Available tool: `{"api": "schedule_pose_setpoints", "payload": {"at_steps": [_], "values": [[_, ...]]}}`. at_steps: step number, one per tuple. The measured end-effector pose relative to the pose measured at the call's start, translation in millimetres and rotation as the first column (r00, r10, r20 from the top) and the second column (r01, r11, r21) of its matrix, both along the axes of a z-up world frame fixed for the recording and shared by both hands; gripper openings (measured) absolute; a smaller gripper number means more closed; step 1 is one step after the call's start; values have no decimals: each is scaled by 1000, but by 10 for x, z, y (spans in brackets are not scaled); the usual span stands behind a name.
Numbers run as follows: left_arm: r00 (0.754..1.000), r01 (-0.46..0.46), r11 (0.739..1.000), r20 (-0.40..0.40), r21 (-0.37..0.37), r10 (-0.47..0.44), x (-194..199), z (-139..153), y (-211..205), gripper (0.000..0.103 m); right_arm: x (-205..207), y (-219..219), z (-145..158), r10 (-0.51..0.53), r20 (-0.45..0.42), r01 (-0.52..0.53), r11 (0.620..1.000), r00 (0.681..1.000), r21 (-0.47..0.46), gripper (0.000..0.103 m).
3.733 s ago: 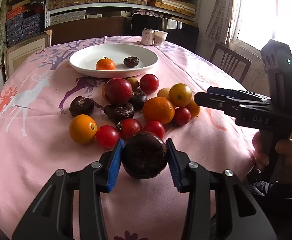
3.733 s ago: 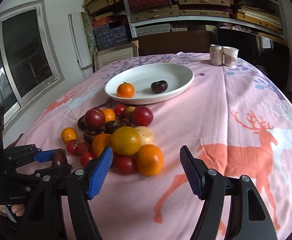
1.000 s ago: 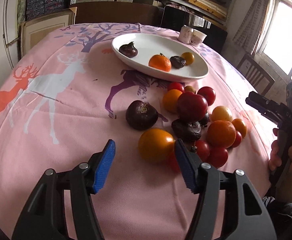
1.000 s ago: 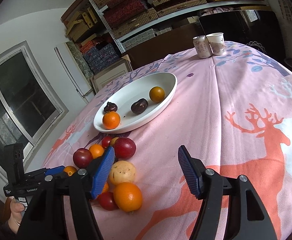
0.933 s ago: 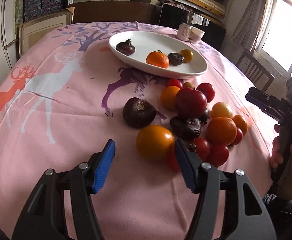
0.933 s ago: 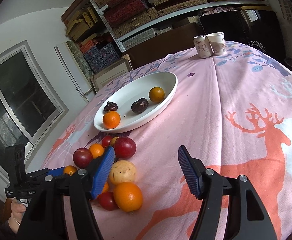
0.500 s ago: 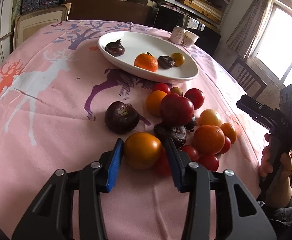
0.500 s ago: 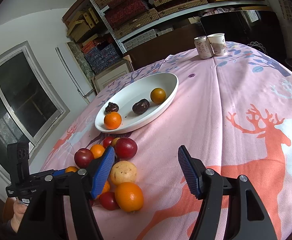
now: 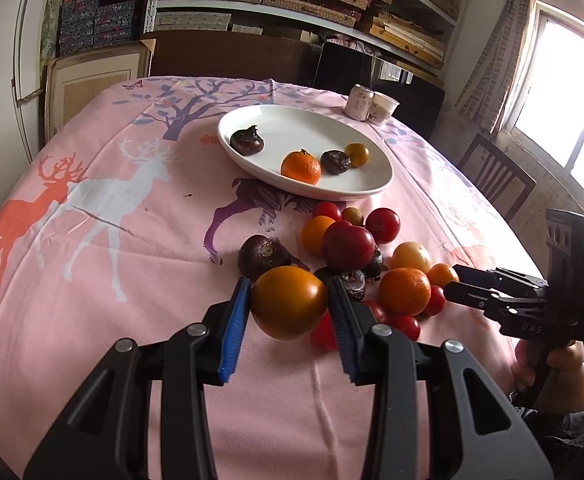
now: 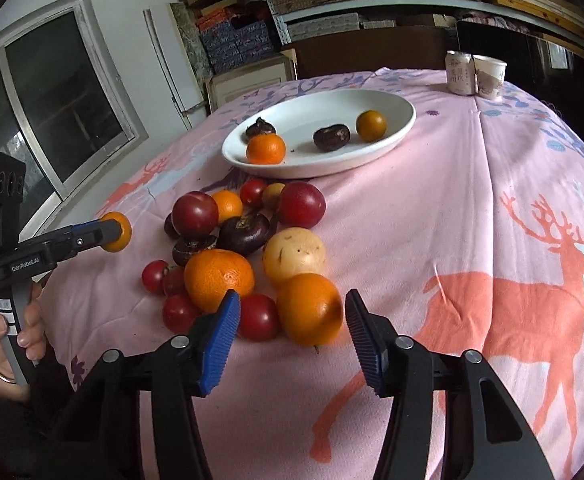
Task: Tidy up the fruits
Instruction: 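Grasp an orange tomato with the left gripper while the right gripper grasps a mandarin orange, then lower both held fruits onto the white plate and open both grippers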
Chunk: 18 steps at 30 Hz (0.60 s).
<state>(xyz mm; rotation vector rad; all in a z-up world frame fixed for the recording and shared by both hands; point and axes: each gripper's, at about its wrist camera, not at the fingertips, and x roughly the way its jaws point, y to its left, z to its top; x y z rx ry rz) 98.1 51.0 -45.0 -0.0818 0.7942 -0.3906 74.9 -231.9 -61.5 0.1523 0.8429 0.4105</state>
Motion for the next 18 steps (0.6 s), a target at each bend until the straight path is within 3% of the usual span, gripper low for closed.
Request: {"api": "schedule_pose_setpoints", "payload": {"at_steps": [7, 10, 18], "values": [[1000, 20, 1000, -12, 11, -20, -32, -61, -34, 39, 165, -294, -187, -34, -148, 66, 974, 988, 215, 48], [1000, 20, 1000, -19, 12, -20, -13, -73, -29, 39, 180, -297, -223, 3, -152, 36, 967, 988, 252, 37], [1000, 26, 1000, -8, 3, -25, 4, -21, -57, 39, 119, -320, -66, 0, -95, 25, 967, 995, 255, 36]]}}
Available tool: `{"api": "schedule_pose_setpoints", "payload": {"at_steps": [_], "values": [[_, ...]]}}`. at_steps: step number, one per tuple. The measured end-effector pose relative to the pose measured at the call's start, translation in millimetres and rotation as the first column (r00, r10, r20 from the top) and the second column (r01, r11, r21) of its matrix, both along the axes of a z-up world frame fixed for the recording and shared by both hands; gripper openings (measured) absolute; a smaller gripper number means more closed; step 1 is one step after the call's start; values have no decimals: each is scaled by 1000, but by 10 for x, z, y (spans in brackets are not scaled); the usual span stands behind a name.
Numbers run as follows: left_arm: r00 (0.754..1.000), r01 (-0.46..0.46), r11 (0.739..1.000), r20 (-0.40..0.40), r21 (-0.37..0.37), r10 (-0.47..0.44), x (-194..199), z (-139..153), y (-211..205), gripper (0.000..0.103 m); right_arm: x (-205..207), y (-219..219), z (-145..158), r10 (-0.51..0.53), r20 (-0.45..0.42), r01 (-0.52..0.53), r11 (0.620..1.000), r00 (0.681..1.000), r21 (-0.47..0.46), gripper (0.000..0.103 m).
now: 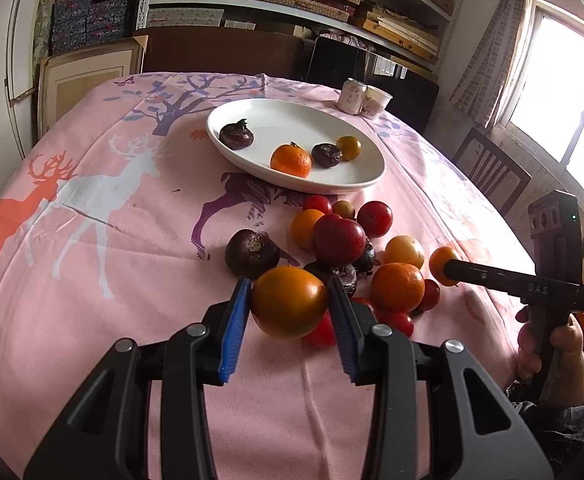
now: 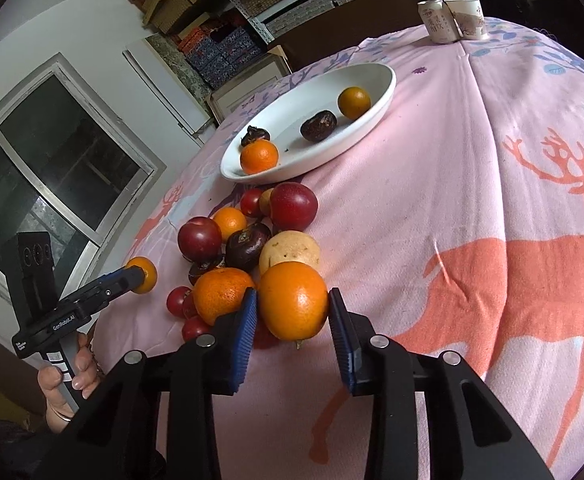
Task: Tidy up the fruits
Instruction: 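Lower both held fruits onto the white plate and open both grippers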
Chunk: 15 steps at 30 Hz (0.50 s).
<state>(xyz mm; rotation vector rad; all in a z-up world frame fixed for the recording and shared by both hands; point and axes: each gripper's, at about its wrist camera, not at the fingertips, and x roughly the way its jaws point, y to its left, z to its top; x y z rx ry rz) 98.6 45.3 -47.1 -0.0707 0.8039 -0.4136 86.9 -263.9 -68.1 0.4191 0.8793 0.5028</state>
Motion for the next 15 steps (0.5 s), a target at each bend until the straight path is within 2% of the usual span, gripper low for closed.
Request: {"api": "schedule_pose_setpoints", "payload": {"at_steps": [8, 15], "values": [[999, 20, 1000, 31, -19, -19, 270, 197, -105, 39, 257, -73, 326, -25, 64, 24, 1000, 998, 18, 36], [999, 16, 1000, 51, -14, -15, 835, 369, -253, 39, 732, -2, 571, -42, 99, 40, 999, 994, 17, 36]]}}
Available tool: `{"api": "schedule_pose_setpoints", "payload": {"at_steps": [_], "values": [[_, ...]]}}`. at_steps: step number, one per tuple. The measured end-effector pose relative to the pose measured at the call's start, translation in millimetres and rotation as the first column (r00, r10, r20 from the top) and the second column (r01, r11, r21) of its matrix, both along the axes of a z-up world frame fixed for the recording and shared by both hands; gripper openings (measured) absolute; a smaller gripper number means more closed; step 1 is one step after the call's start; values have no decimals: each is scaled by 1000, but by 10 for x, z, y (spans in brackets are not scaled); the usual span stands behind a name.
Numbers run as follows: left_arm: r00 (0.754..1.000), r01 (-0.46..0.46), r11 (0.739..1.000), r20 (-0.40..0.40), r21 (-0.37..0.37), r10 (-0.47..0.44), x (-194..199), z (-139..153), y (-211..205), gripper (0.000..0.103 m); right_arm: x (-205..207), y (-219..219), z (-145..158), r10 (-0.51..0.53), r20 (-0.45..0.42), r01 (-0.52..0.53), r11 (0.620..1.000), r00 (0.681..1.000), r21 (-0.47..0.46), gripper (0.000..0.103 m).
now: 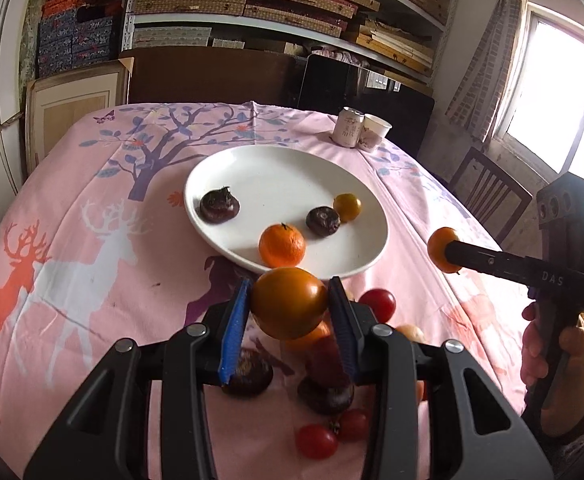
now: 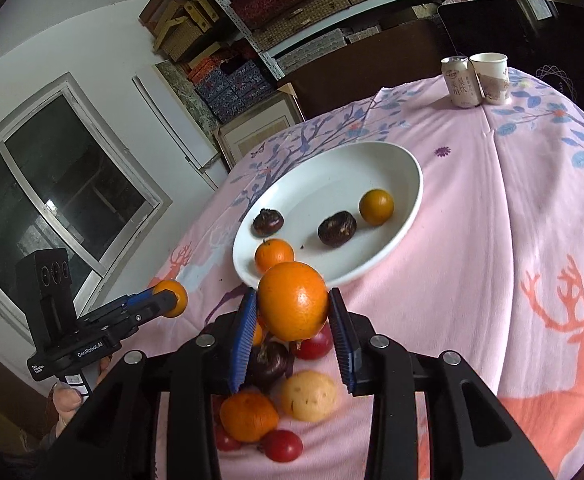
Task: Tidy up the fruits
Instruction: 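Lower both held fruits onto the white plate and open both grippers, then grasp a dark purple fruit with the left gripper while the right gripper grasps the pale yellow potato-like fruit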
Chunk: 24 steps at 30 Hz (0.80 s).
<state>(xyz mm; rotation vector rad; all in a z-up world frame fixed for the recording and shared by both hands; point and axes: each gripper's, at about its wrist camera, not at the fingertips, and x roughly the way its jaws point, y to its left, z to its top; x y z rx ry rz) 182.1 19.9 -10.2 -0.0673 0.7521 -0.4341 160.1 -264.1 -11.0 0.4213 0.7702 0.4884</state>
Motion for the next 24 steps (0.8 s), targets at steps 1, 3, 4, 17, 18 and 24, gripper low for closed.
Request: {"api": "schedule_pose_setpoints", "payload": {"at_steps": [1, 3, 4, 17, 18, 24], "values": [[1000, -6, 1000, -5, -1, 6, 115, 1, -15, 39, 85, 25, 7, -4, -2, 4, 1000, 1000, -3, 36], [1000, -11, 1000, -20, 5, 11, 363, -18, -70, 39, 253, 76, -9, -12, -6, 12, 1000, 1000, -13, 36], [1000, -14, 1000, -22, 19, 15, 489, -37, -106, 39, 328, 102, -30, -19, -7, 19, 1000, 1000, -23, 36], [999, -34, 999, -39, 31, 35, 714, -226, -97, 66, 323, 49, -185, -77, 21, 77, 996, 997, -41, 60], [999, -27, 999, -35, 34, 28, 616, -214, -71, 67, 244, 21, -205, -80, 19, 81, 996, 997, -44, 60], [1000, 2, 989, -13, 147, 0, 32, -302, 46, 72, -300, -101, -342, -123, 60, 131, 982, 991, -139, 62]]}}
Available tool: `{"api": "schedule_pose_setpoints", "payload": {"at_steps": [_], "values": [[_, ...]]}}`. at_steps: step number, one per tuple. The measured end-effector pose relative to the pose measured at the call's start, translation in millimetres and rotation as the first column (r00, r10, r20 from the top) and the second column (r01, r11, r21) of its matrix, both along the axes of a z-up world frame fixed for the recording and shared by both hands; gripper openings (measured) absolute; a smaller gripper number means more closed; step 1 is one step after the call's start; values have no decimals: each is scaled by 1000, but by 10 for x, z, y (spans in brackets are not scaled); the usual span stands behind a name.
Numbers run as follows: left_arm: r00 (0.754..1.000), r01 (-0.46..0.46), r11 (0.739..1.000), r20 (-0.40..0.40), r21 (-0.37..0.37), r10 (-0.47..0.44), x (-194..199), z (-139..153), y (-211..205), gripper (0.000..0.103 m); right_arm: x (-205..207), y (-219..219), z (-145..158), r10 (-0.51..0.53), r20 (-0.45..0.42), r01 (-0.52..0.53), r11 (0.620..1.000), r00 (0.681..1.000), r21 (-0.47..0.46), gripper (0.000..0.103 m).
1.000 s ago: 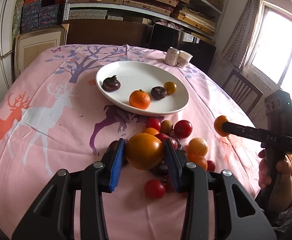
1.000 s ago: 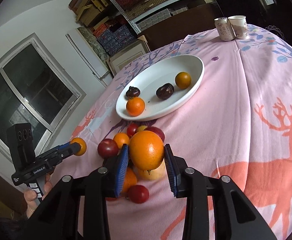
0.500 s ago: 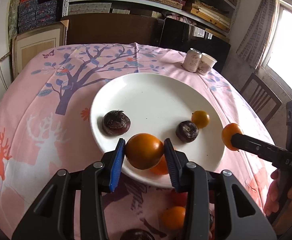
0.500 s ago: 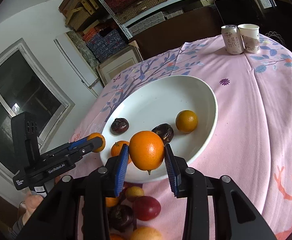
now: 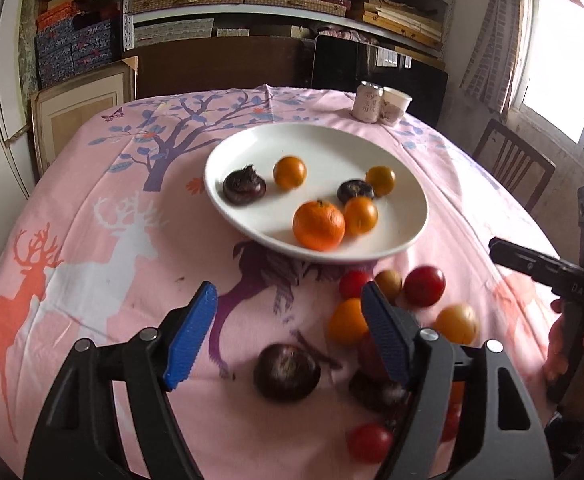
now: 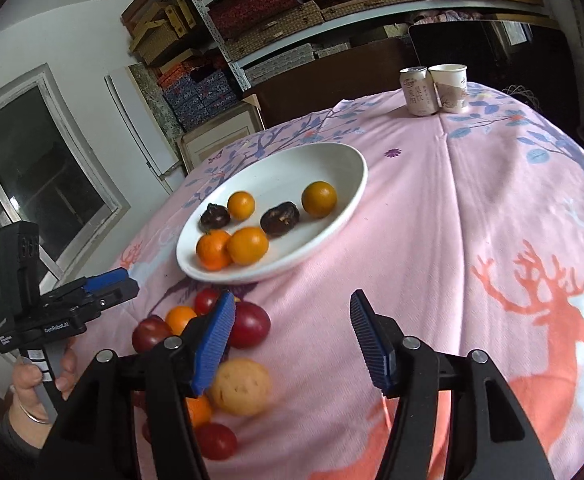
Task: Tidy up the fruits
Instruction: 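Grasp a dark purple fruit with the left gripper while the right gripper grasps the pale yellow potato-like fruit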
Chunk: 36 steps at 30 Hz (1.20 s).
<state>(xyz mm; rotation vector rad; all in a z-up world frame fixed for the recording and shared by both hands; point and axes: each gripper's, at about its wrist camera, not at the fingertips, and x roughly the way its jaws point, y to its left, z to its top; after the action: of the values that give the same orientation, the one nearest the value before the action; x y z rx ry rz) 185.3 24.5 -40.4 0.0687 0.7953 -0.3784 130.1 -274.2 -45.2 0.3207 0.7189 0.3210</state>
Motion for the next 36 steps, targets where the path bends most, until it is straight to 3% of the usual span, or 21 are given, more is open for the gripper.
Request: {"api": "schedule_pose_setpoints", "payload": {"at_steps": [8, 12, 13, 16, 18, 24, 26, 28, 33, 36], "values": [[999, -17, 996, -45, 88, 21, -250, -345, 113, 72, -145, -158, -97, -12, -19, 13, 998, 1000, 58, 65], [996, 24, 994, -91, 105, -15, -186, -423, 20, 61, -161, -109, -96, 1, -13, 0, 999, 1000, 51, 65], [992, 35, 995, -124, 97, -22, -140, -459, 3, 51, -158, -106, -98, 5, -15, -4, 999, 1000, 52, 65], [989, 60, 995, -138, 84, -48, -117, -470, -47, 41, -162, -58, -96, 40, -16, -39, 998, 999, 53, 65], [989, 63, 995, -136, 78, -52, -129, -468, -66, 41, -180, 11, -91, 72, -12, -72, 997, 997, 32, 65], [991, -40, 997, -134, -72, 30, -103, -416, 189, 41, -207, 258, -89, 156, -27, -157, 986, 987, -58, 63], [992, -54, 995, -119, -80, 44, -121, -388, 213, 41, -202, 364, -120, 178, -56, -182, 979, 983, -95, 55], [993, -46, 996, -107, -70, 38, -139, -374, 184, 41, -190, 487, -150, 204, -88, -215, 966, 975, -144, 39], [993, -41, 996, -110, -78, 32, -142, -368, 201, 41, -82, 570, -148, 200, -137, -217, 968, 970, -124, 39], [994, -44, 995, -108, -90, 34, -146, -363, 217, 41, -7, 617, -184, 203, -199, -228, 967, 959, -115, 45]]}}
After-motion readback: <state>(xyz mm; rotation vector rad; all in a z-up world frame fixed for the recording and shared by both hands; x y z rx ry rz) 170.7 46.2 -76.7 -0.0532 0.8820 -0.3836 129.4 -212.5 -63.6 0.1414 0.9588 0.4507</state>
